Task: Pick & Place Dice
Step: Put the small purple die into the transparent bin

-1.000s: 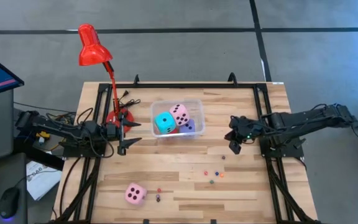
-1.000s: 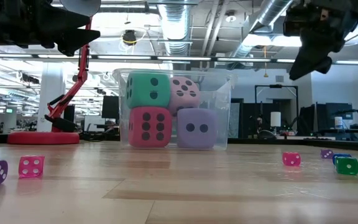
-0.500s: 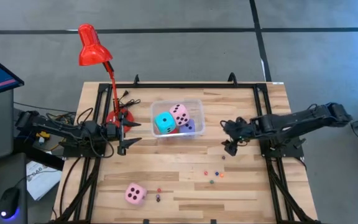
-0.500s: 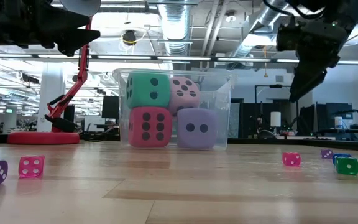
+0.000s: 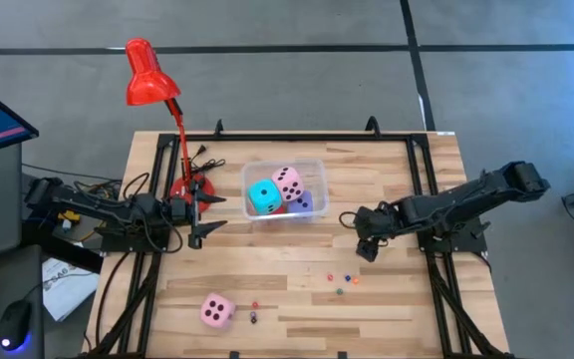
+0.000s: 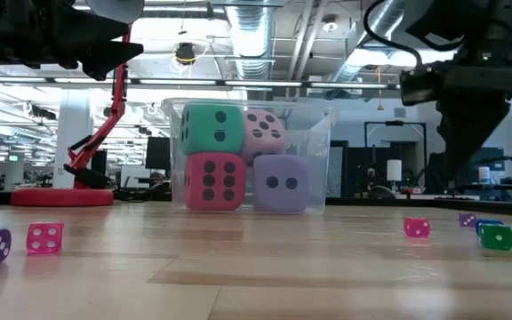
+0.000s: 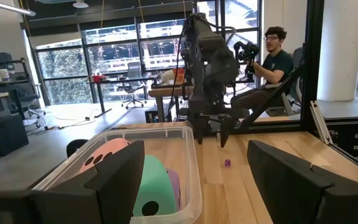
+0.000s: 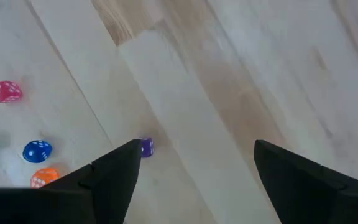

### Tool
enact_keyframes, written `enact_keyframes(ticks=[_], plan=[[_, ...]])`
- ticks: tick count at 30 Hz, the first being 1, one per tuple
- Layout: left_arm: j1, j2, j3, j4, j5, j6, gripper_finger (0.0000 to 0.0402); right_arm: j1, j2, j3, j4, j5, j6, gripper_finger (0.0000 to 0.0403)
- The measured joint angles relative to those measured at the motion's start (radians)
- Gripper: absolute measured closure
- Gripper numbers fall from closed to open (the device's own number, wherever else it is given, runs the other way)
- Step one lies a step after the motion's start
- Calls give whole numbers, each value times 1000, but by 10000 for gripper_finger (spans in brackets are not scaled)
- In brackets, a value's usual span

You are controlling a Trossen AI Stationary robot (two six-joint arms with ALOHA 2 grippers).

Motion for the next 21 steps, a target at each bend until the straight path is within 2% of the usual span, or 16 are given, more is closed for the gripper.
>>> enact_keyframes(ticks=[9, 14, 21], plan=[[0, 0, 0, 0, 0, 0, 128, 64, 90, 0, 2, -6, 117, 96], [0, 0, 0, 0, 0, 0, 128, 88, 134, 0, 6, -77, 92, 96], [0, 0, 0, 0, 0, -33, 128, 106, 187, 0, 43, -78, 13, 97]])
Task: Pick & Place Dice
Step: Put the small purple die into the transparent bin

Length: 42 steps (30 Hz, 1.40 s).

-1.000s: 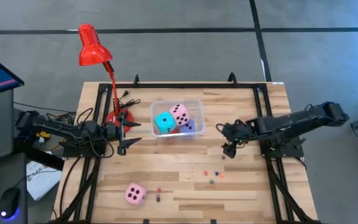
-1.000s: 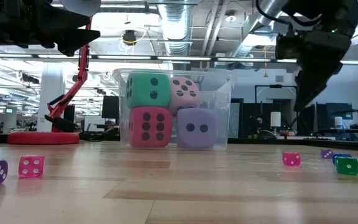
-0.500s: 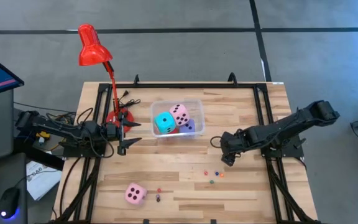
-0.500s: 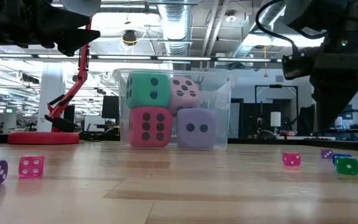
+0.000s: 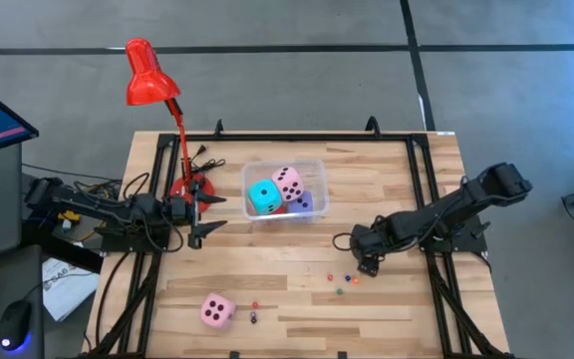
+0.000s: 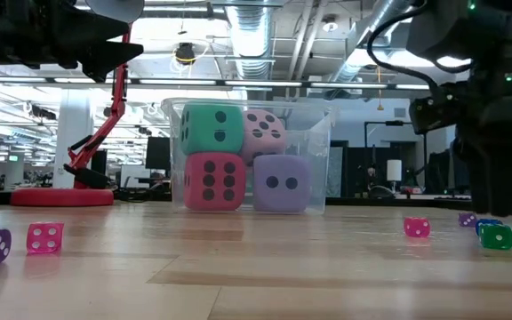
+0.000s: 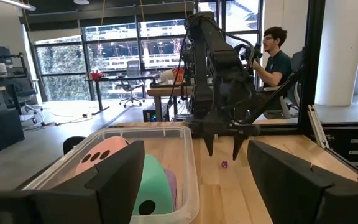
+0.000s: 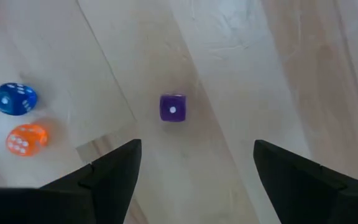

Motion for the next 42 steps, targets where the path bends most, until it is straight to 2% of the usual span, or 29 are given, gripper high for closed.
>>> enact_keyframes(ticks=[11, 29, 37, 42], plan=[[0, 0, 0, 0, 0, 0, 128, -35, 20, 0, 148, 0, -1, 97], [0, 0, 0, 0, 0, 0, 128, -29, 24, 0, 137, 1, 28, 97], [0, 0, 0, 0, 0, 0, 128, -10, 110, 7, 131, 15, 25, 97], [0, 0, 0, 0, 0, 0, 128, -7, 85, 3, 137, 8, 25, 97]])
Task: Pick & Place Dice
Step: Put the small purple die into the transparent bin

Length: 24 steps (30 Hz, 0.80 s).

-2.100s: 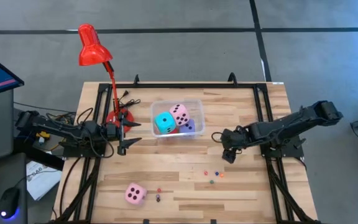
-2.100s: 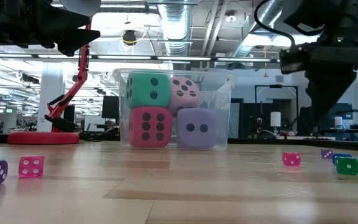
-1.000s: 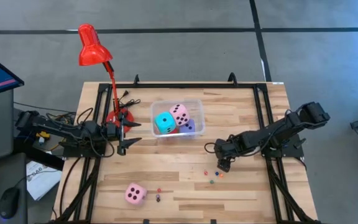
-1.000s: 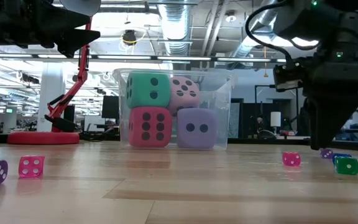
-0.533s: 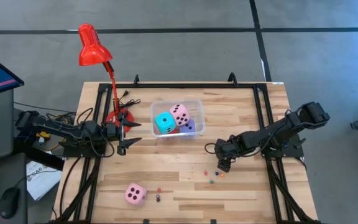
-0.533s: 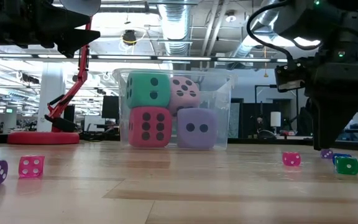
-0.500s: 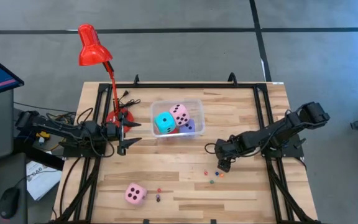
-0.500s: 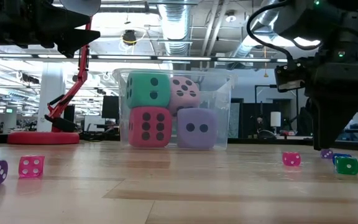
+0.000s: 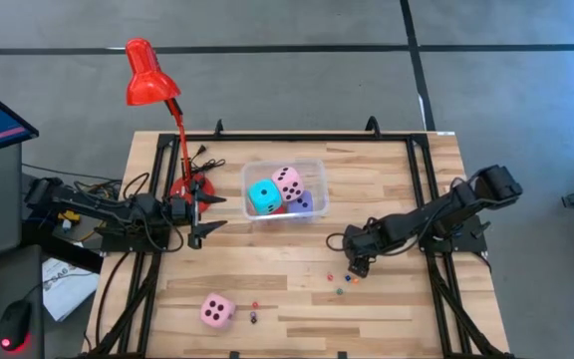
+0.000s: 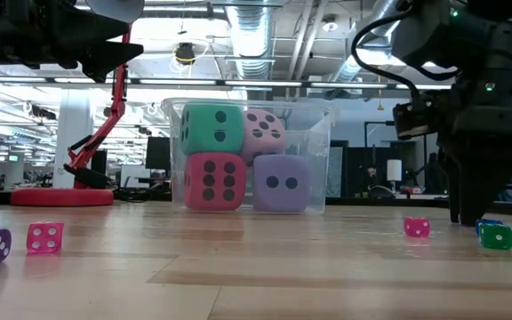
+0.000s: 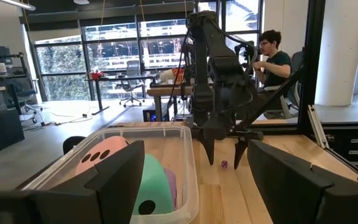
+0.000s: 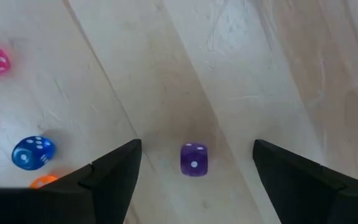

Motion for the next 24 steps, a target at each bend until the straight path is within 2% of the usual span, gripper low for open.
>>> enact_keyframes(ticks=[6, 14, 24], plan=[[0, 0, 0, 0, 0, 0, 128, 1, -45, -5, -2, -23, 4, 112], [0, 0, 0, 0, 0, 0, 128, 0, -46, -5, -4, -11, 3, 163], [0, 0, 0, 0, 0, -22, 128, 0, -35, -4, -5, -7, 3, 196]])
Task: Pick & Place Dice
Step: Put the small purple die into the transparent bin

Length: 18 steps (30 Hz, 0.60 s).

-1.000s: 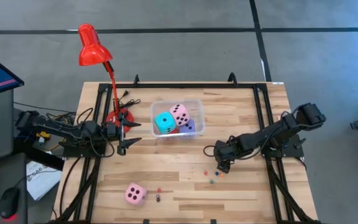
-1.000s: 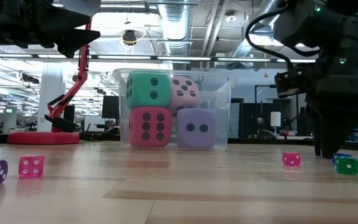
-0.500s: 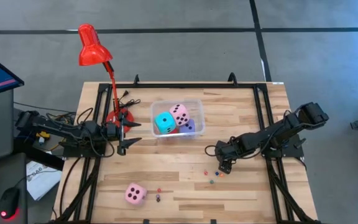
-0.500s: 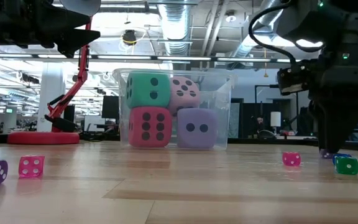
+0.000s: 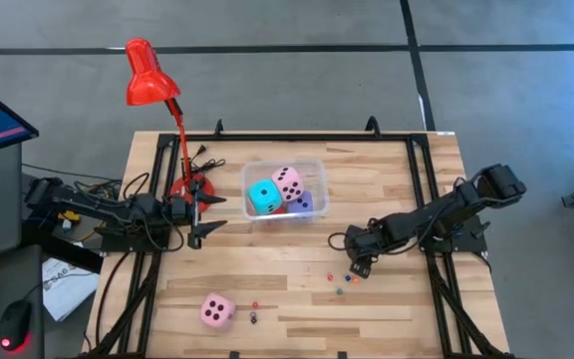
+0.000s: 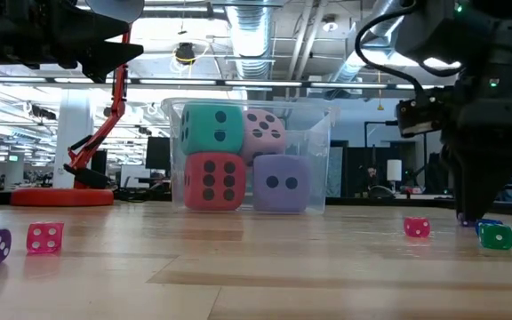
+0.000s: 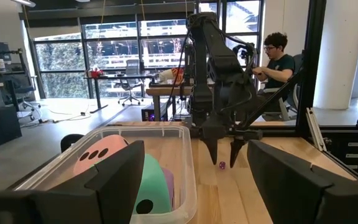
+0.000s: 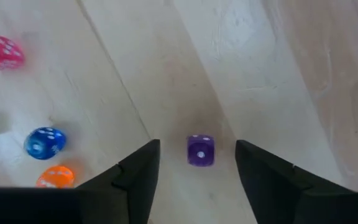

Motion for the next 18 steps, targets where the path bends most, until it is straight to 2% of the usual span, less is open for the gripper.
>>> enact_keyframes(ticks=[6, 18], plan=[[0, 0, 0, 0, 0, 0, 128, 0, 46, 5, -6, 11, 0, 226], [0, 0, 0, 0, 0, 0, 128, -11, 26, 2, -22, 7, 0, 291]])
